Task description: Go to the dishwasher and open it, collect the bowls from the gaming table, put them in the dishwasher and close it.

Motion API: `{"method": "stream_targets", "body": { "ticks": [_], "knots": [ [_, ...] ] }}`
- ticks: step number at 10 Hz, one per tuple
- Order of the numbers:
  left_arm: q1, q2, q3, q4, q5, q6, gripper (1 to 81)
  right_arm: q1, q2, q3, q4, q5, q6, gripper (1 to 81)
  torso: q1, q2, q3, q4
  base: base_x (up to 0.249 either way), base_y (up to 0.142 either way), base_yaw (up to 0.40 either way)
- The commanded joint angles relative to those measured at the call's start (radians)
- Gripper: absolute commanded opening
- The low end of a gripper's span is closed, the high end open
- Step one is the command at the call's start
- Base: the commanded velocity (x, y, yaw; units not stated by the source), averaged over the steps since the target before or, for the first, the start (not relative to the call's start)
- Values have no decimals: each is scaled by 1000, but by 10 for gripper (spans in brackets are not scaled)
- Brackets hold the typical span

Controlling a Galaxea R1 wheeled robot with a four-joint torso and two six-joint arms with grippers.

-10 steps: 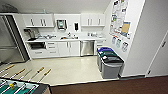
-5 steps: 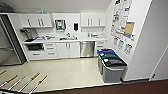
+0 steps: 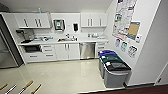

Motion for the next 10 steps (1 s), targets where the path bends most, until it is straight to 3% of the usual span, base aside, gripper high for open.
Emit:
{"method": "stream_targets", "body": {
  "ticks": [1, 10],
  "knots": [
    [-38, -15, 10, 7, 56, 2, 811, 35, -19, 15, -11, -60, 1, 811, 0, 0, 0, 0, 277, 0, 0],
    [-38, -15, 12, 9, 56, 4, 811, 43, -16, 14, -14, -61, 1, 811, 0, 0, 0, 0, 277, 0, 0]
  ]
}}
